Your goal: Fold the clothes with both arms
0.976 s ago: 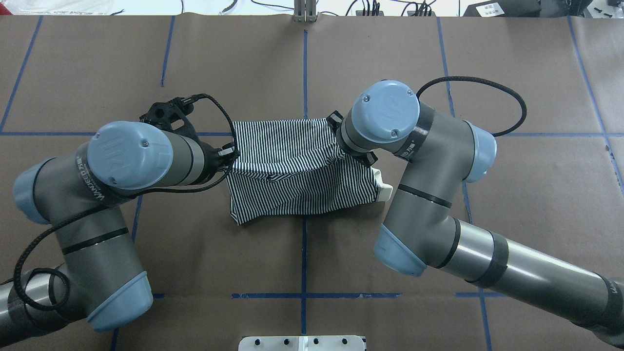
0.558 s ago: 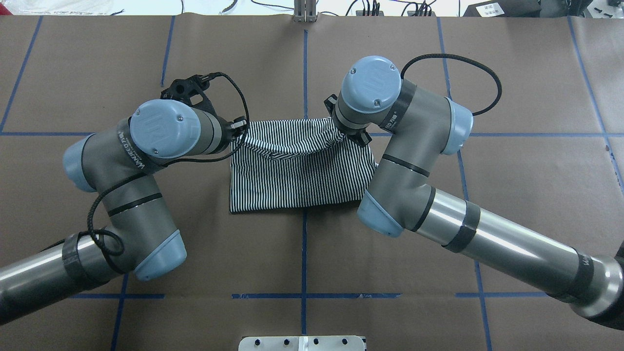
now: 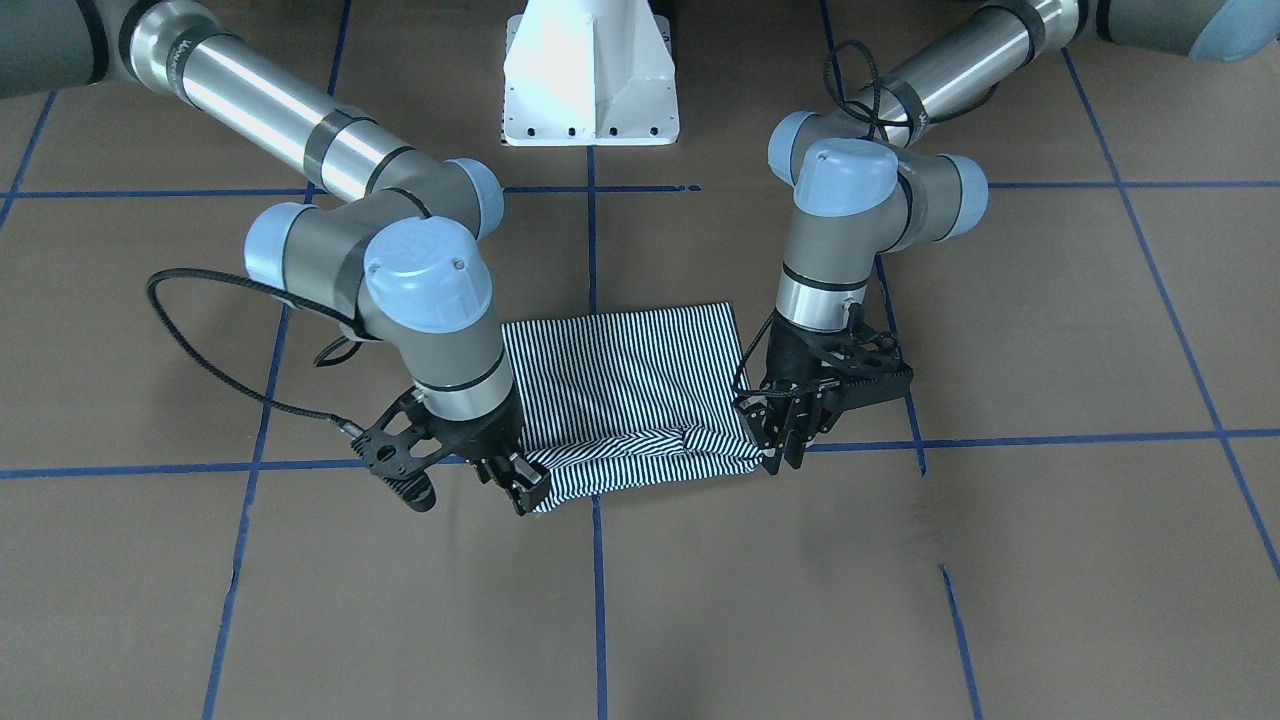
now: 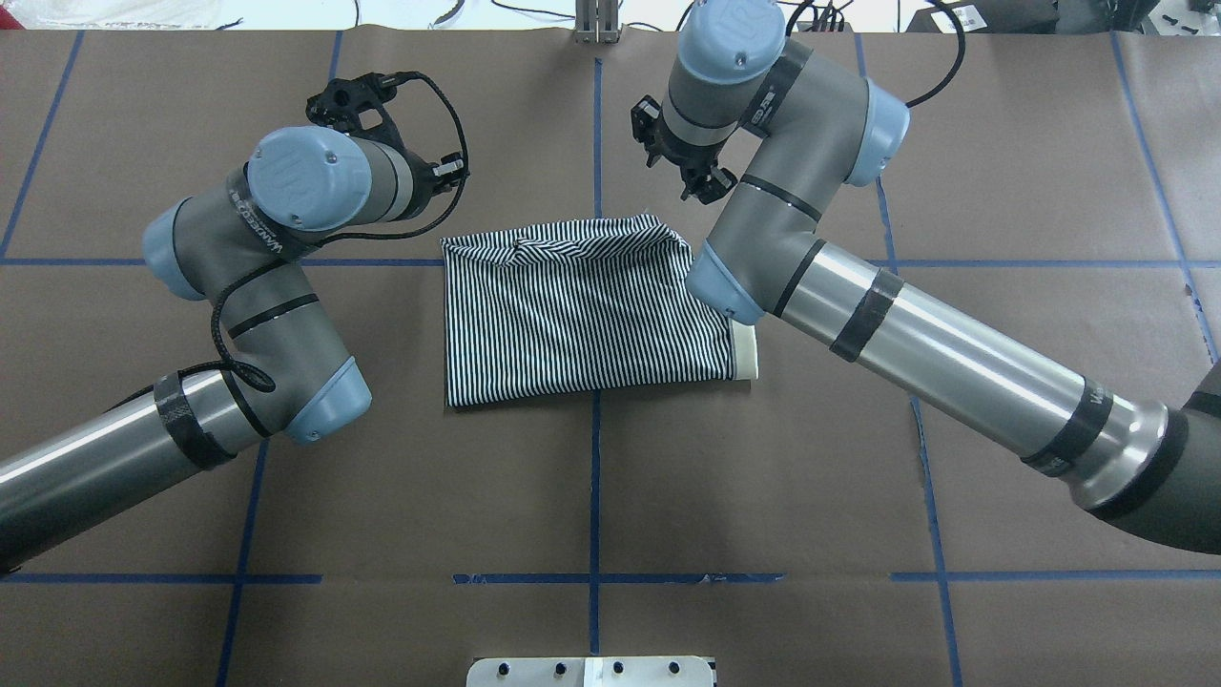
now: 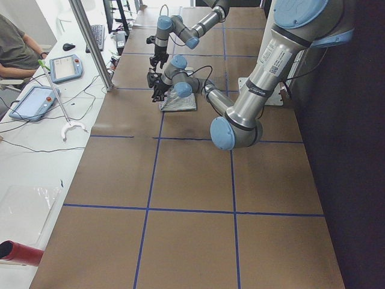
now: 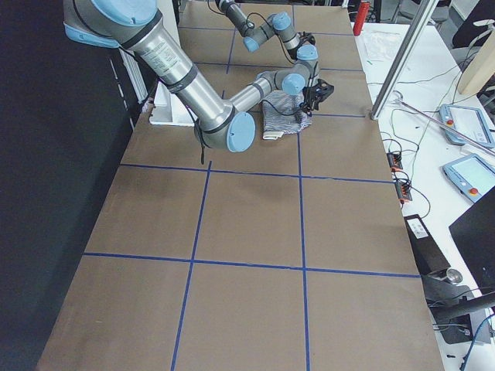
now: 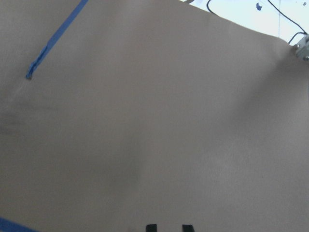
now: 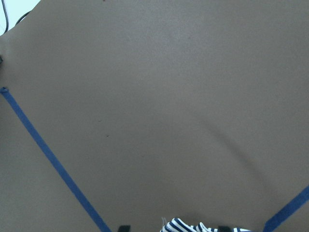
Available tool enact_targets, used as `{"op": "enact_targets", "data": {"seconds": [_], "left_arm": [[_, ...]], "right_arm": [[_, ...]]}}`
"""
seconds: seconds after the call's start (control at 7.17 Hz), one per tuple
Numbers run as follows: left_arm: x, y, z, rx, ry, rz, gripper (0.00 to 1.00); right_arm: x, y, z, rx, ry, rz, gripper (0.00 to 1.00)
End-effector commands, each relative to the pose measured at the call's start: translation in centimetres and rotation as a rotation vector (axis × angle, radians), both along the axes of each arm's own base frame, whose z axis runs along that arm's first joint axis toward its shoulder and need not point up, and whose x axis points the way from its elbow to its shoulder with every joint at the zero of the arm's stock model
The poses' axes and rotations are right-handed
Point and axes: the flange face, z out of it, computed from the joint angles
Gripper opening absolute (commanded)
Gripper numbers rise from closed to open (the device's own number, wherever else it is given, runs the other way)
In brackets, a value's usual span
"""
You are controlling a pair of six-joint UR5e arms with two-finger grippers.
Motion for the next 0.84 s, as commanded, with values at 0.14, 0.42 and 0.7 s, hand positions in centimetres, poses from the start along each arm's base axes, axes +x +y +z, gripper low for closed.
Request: {"op": "enact_targets", "data": {"seconds": [0.14,0.42,0.7], "left_arm": [[-4.2,3.9,0.8,0.014,0.057,0.061,0.34],[-8.9,7.1,4.5,0.098,-0.020,0.247,0.34],[-18.7,6.3,10.8,0.145,-0.060,0.364,0.34]], "right_arm": [[6.2,3.2,5.5,0.091,-0.001,-0.094,1.00],[14.8,5.0,12.7,0.238,0.072,-0.247,1.00],[27.4,5.7,22.0,0.354,0.124,-0.425,1.00]]}}
